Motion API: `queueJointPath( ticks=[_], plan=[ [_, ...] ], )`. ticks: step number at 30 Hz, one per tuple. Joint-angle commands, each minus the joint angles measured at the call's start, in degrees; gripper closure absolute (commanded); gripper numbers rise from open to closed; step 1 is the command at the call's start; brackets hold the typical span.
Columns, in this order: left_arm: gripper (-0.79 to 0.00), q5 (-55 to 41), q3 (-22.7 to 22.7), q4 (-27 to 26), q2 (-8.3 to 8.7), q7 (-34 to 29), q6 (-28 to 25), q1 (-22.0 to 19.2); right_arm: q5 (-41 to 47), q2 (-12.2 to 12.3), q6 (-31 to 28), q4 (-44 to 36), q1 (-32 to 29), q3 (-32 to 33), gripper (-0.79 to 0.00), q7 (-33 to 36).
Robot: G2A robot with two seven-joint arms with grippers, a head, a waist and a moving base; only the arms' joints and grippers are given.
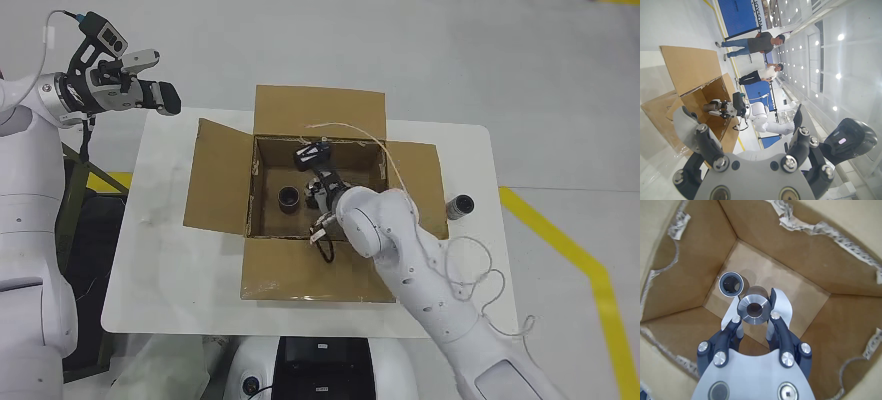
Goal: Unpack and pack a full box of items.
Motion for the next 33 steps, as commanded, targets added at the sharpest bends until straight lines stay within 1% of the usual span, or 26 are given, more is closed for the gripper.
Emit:
queueJointPath(
  ticks=[1, 7, 13, 28, 31, 33],
  plan=[
    [-0.785, 0.0, 0.0, 0.0, 0.0, 0.0, 0.0, 0.0, -0.8, 0.3, -0.3, -2.9, -1.5, 0.7, 0.0, 0.2],
    [-0.785, 0.0, 0.0, 0.0, 0.0, 0.0, 0.0, 0.0, -3.1, 1.2, -1.8, -10.4, -6.2, 2.0, 0.0, -0.1],
    [-0.785, 0.0, 0.0, 0.0, 0.0, 0.0, 0.0, 0.0, -5.1, 1.7, -3.1, -14.8, -9.4, 2.5, 0.0, -0.8],
    [-0.785, 0.0, 0.0, 0.0, 0.0, 0.0, 0.0, 0.0, -5.1, 1.7, -3.1, -14.8, -9.4, 2.5, 0.0, -0.8],
    [-0.785, 0.0, 0.0, 0.0, 0.0, 0.0, 0.0, 0.0, -4.9, 1.9, -2.8, -15.4, -10.5, 3.2, 0.0, -2.4],
    [-0.785, 0.0, 0.0, 0.0, 0.0, 0.0, 0.0, 0.0, -4.9, 2.1, -2.5, -17.2, -11.8, 4.4, 0.0, -2.1]
  ],
)
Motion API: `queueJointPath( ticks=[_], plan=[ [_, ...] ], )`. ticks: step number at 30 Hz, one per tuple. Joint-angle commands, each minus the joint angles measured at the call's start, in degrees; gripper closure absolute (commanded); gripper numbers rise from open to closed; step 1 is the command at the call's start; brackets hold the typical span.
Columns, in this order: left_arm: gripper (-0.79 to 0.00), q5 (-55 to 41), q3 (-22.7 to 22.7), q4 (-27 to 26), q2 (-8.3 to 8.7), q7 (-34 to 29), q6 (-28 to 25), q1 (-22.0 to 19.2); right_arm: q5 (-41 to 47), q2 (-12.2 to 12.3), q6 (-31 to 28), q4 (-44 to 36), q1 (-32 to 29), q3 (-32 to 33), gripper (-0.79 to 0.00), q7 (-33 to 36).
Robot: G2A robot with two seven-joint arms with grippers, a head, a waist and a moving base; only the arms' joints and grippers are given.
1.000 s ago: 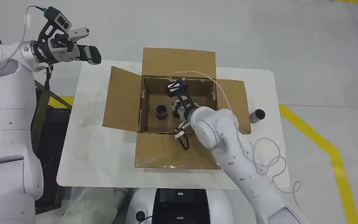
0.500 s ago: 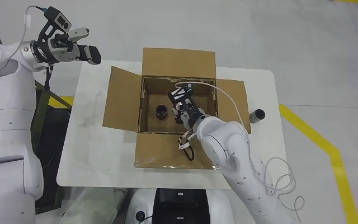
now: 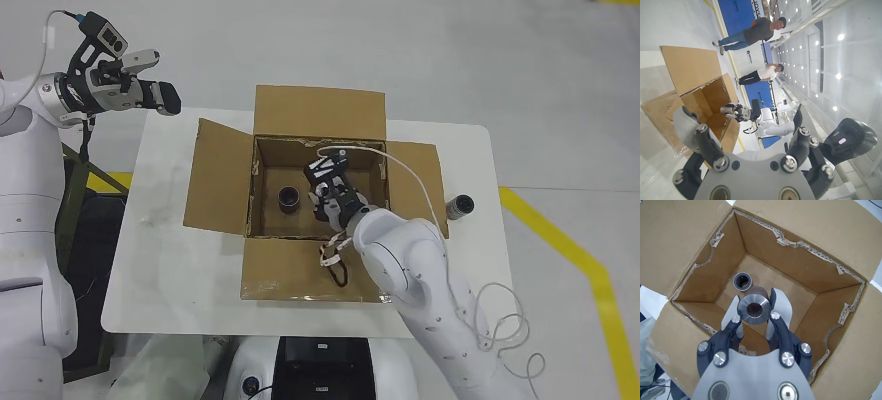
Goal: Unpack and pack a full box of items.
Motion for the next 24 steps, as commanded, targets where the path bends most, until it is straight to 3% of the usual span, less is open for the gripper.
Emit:
queueJointPath(
  ticks=[1, 12, 24],
  plan=[
    [-0.785, 0.0, 0.0, 0.0, 0.0, 0.0, 0.0, 0.0, 0.0, 0.2, 0.1, -2.0, -1.3, 1.2, 0.0, 0.6],
    [-0.785, 0.0, 0.0, 0.0, 0.0, 0.0, 0.0, 0.0, 0.6, 2.1, -1.8, -16.9, -11.5, 9.9, 0.0, 3.2],
    [-0.785, 0.0, 0.0, 0.0, 0.0, 0.0, 0.0, 0.0, 2.1, 3.5, 2.3, -23.4, -22.0, 22.8, 0.0, 0.4]
  ],
)
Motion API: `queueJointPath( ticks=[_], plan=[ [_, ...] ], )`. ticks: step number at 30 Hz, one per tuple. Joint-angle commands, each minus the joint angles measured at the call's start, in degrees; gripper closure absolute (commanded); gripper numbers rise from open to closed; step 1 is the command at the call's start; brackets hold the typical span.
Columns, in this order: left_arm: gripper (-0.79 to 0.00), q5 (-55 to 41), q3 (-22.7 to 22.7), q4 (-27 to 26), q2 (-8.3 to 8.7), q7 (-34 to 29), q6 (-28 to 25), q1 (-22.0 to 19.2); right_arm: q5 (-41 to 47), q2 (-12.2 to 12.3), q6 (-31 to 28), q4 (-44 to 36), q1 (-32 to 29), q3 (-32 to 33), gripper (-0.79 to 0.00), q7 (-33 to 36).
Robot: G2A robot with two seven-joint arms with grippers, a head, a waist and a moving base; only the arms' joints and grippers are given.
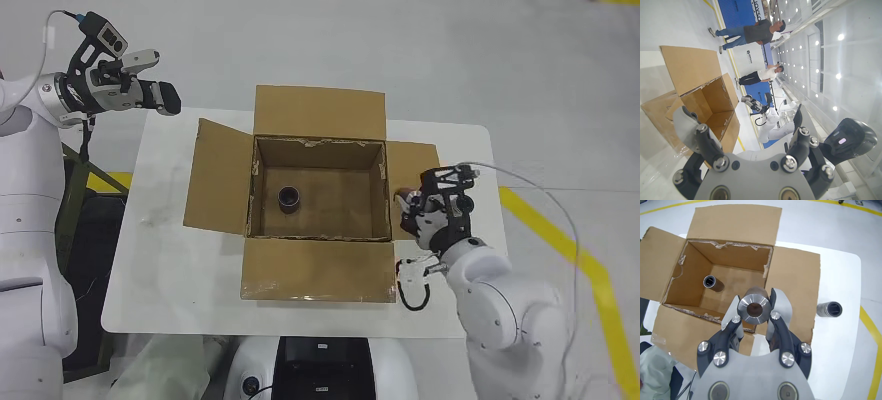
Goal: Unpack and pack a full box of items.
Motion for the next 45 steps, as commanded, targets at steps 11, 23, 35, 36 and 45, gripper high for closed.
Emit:
queueJointPath(
  ticks=[11, 23, 35, 36, 45],
  plan=[
    [-0.785, 0.0, 0.0, 0.0, 0.0, 0.0, 0.0, 0.0, 2.3, 0.7, 4.3, 0.6, -6.8, 10.6, 0.0, -3.5],
    [-0.785, 0.0, 0.0, 0.0, 0.0, 0.0, 0.0, 0.0, 5.4, 1.3, 4.9, 5.8, -8.2, 16.0, 0.0, -4.9],
    [-0.785, 0.0, 0.0, 0.0, 0.0, 0.0, 0.0, 0.0, 5.0, 1.5, 7.1, 15.4, -5.9, 13.8, 0.0, -6.0],
    [-0.785, 0.0, 0.0, 0.0, 0.0, 0.0, 0.0, 0.0, 5.2, 1.5, 7.1, 16.1, -5.6, 13.7, 0.0, -6.2],
    [-0.785, 0.0, 0.0, 0.0, 0.0, 0.0, 0.0, 0.0, 4.7, 1.6, 8.6, 21.3, -3.1, 12.2, 0.0, -6.8]
  ],
)
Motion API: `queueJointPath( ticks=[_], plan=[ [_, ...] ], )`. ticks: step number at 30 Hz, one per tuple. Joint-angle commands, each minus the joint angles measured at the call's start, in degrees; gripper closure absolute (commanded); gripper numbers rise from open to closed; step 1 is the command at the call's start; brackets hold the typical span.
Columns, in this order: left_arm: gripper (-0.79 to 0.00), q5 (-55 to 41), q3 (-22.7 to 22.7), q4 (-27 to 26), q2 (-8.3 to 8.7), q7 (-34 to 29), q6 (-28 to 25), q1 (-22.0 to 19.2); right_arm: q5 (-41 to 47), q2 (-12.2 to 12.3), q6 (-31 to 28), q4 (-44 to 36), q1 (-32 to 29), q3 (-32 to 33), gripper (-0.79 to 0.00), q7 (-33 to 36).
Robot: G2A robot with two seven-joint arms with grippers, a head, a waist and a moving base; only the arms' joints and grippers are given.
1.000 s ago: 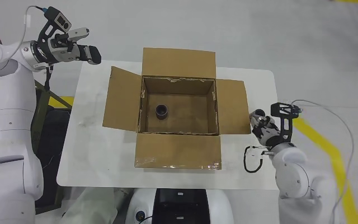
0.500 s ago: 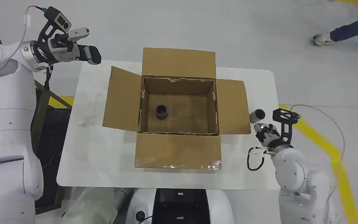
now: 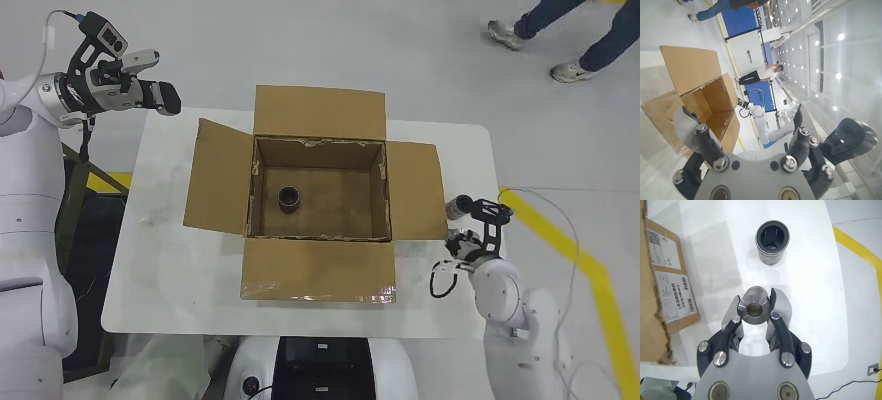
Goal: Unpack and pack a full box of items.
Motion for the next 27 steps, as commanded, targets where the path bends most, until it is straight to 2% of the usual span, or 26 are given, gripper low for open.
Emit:
queueJointPath(
  ticks=[1, 19, 23, 27],
  plan=[
    [-0.785, 0.0, 0.0, 0.0, 0.0, 0.0, 0.0, 0.0, -0.2, 0.0, 0.6, 0.9, 0.6, -0.3, 0.0, 0.0],
    [-0.785, 0.0, 0.0, 0.0, 0.0, 0.0, 0.0, 0.0, -0.7, 0.0, 5.8, 8.6, 5.8, -2.9, 0.0, 0.1],
    [-0.785, 0.0, 0.0, 0.0, 0.0, 0.0, 0.0, 0.0, -0.7, 0.1, 6.5, 9.4, 6.2, -2.9, -0.071, 0.3],
    [-0.785, 0.0, 0.0, 0.0, 0.0, 0.0, 0.0, 0.0, -1.3, 0.1, 7.3, 10.8, 6.8, -3.0, -0.08, 0.7]
  ],
)
